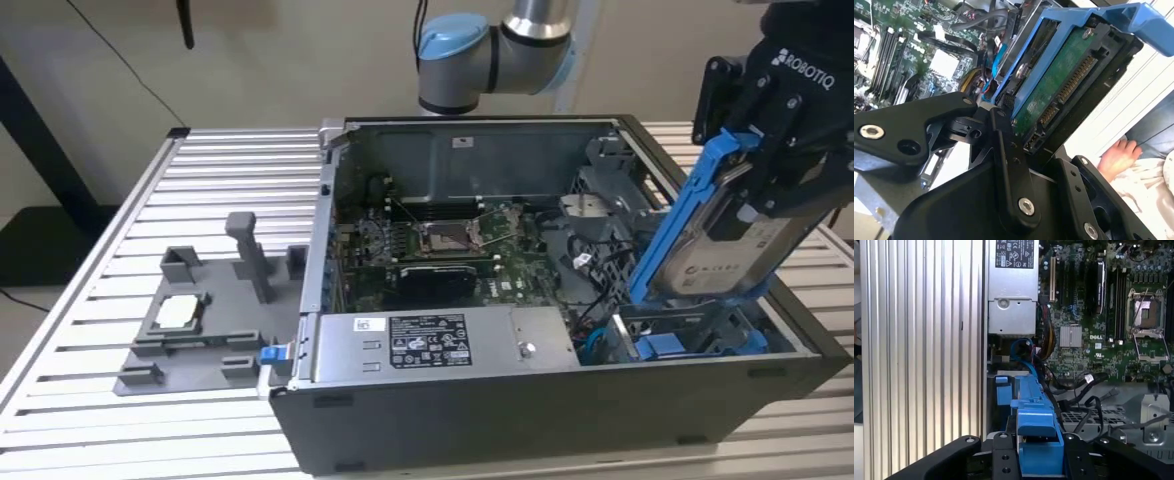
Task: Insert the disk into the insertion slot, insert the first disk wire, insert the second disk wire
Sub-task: 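Insert the disk into the insertion slot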
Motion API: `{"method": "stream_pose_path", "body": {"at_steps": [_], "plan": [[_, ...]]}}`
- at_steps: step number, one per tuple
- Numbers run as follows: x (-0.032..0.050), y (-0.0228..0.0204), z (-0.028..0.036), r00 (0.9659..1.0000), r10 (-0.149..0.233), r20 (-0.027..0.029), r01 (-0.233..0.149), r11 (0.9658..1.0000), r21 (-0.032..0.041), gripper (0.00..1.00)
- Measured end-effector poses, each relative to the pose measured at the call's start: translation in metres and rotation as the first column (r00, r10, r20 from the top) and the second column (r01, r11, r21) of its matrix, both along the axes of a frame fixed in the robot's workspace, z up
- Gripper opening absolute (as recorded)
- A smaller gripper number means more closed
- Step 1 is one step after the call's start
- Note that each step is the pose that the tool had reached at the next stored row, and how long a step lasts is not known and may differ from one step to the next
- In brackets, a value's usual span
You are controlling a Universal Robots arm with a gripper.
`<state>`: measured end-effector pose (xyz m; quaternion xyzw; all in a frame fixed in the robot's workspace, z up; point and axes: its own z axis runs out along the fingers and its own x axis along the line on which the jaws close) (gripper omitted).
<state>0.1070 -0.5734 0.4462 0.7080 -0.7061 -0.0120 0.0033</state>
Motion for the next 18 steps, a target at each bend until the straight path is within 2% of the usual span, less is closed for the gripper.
{"method": "stream_pose_path", "body": {"at_steps": [8,18], "plan": [[0.0003,-0.0049,-0.0101,1.0000,0.000,0.0026,0.000,0.9999,0.0128,0.33],[0.0028,-0.0079,-0.0219,1.0000,0.000,0.0026,0.000,0.9998,0.0201,0.33]]}}
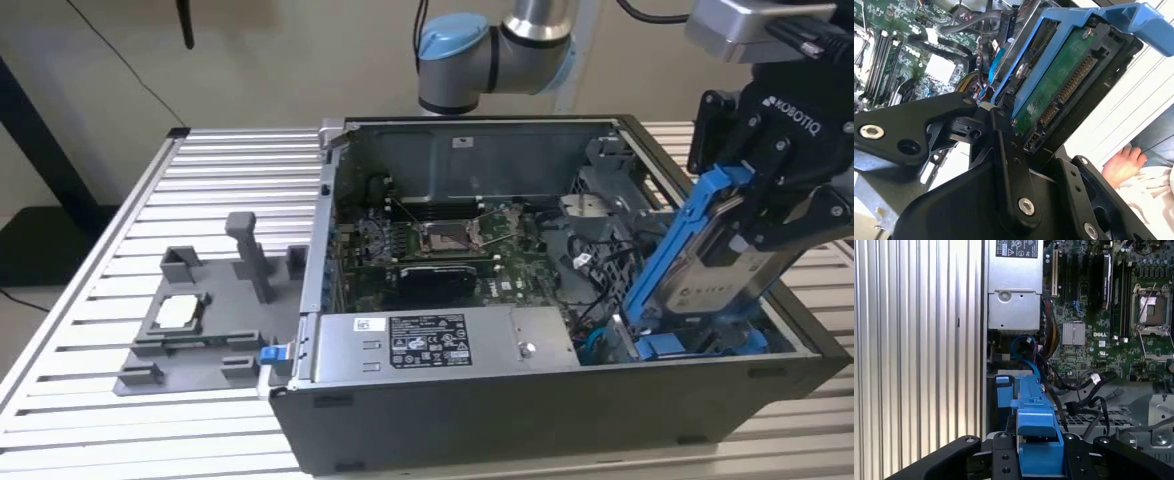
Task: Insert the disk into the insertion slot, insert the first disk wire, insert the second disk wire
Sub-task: 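Insert the disk into the insertion slot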
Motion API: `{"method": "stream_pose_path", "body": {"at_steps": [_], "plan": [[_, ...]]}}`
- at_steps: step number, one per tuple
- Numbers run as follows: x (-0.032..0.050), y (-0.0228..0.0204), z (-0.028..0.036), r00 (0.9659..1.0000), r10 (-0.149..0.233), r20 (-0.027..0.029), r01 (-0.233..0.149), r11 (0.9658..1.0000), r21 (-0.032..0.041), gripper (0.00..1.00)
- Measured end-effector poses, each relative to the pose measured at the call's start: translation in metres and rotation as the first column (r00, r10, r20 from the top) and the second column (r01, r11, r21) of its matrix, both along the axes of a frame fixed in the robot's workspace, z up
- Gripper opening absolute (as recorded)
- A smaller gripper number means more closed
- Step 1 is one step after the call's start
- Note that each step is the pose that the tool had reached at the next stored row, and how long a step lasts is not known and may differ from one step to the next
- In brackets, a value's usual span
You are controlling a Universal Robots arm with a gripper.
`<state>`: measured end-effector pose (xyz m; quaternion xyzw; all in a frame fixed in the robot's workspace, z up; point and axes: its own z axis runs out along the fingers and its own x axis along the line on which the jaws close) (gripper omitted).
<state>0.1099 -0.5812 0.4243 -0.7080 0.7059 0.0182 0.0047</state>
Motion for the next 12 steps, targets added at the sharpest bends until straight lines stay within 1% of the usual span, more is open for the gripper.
{"method": "stream_pose_path", "body": {"at_steps": [3,8,12], "plan": [[0.0015,0.0000,-0.0038,1.0000,0.000,0.0000,0.000,1.0000,0.0014,0.33],[0.0036,0.0000,-0.0090,1.0000,0.000,0.0001,0.000,1.0000,0.0015,0.33],[0.0040,0.0009,-0.0128,1.0000,0.000,0.0001,0.000,1.0000,0.0017,0.33]]}}
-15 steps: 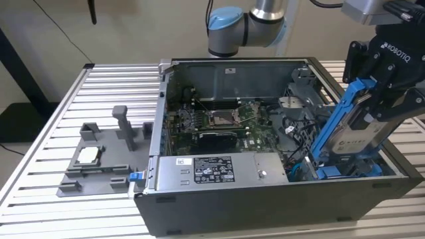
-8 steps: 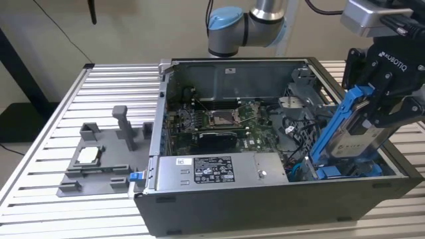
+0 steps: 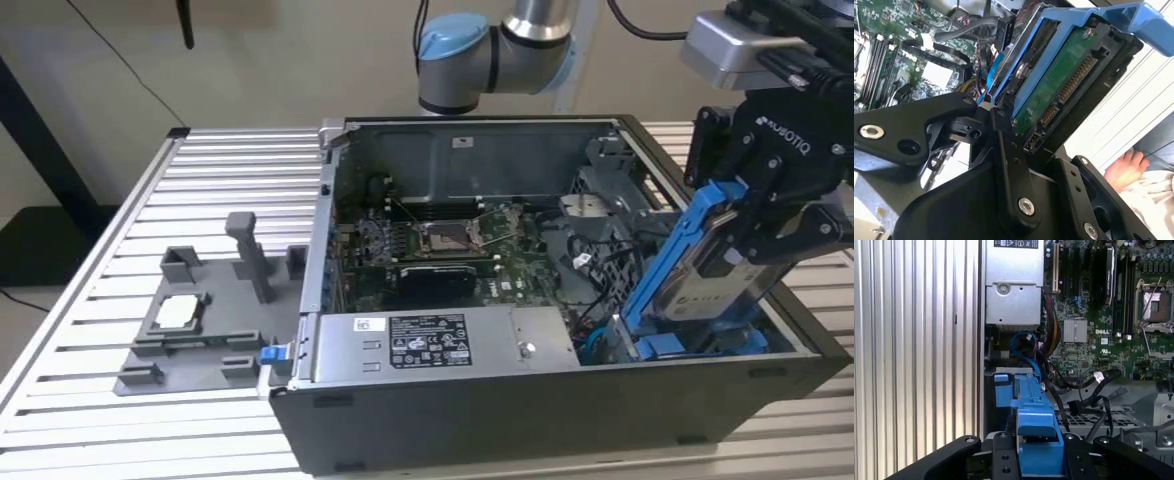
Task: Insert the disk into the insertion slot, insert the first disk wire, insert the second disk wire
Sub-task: 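Insert the disk into the insertion slot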
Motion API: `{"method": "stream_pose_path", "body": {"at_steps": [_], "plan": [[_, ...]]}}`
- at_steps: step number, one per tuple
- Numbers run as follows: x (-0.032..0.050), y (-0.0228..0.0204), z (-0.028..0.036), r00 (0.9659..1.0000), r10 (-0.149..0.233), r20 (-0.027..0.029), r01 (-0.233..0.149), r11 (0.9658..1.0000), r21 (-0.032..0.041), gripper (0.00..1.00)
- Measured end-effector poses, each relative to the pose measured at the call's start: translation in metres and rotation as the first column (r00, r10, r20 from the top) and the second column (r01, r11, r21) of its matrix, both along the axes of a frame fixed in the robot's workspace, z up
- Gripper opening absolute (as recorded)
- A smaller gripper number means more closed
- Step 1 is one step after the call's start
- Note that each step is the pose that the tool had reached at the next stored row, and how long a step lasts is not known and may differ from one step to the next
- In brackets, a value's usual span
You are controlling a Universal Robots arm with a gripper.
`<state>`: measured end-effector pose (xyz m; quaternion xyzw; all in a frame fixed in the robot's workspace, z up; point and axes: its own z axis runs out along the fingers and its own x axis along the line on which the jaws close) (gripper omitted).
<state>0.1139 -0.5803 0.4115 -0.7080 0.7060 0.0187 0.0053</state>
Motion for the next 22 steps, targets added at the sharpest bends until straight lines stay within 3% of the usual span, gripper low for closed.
{"method": "stream_pose_path", "body": {"at_steps": [6,22], "plan": [[0.0006,0.0014,-0.0071,1.0000,0.000,0.0000,0.000,1.0000,-0.0002,0.33],[0.0007,0.0017,-0.0355,1.0000,0.000,0.0007,0.000,1.0000,-0.0001,0.33]]}}
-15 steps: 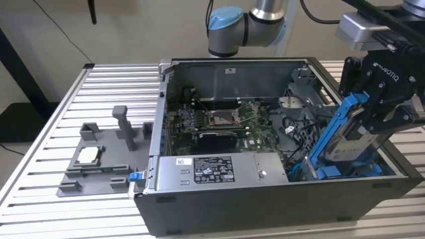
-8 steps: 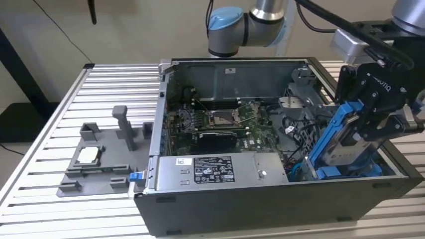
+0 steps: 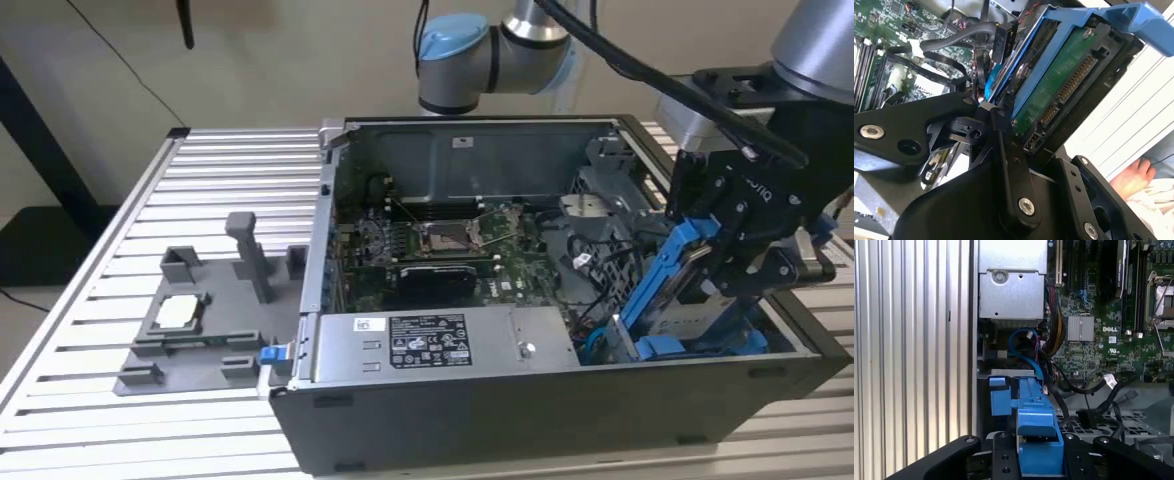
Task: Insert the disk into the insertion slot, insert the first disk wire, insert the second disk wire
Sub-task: 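Insert the disk into the insertion slot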
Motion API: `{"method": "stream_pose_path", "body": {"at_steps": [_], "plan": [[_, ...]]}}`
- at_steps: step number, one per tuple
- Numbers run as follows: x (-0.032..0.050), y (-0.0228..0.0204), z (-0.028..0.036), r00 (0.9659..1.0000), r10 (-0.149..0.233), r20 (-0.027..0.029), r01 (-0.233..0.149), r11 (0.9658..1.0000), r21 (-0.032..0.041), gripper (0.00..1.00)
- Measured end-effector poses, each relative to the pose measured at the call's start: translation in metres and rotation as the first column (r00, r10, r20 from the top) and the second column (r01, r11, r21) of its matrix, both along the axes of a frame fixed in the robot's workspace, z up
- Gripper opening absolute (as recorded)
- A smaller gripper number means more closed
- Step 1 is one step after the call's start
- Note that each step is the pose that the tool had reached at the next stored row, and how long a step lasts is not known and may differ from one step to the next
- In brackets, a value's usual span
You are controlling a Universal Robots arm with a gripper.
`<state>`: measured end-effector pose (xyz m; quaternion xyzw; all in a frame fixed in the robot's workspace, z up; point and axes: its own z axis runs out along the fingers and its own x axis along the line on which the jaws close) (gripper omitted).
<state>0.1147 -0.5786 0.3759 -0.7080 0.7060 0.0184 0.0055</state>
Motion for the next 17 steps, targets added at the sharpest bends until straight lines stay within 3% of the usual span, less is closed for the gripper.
{"method": "stream_pose_path", "body": {"at_steps": [17], "plan": [[0.0000,0.0001,-0.0187,1.0000,0.000,0.0038,0.000,1.0000,0.0015,0.33]]}}
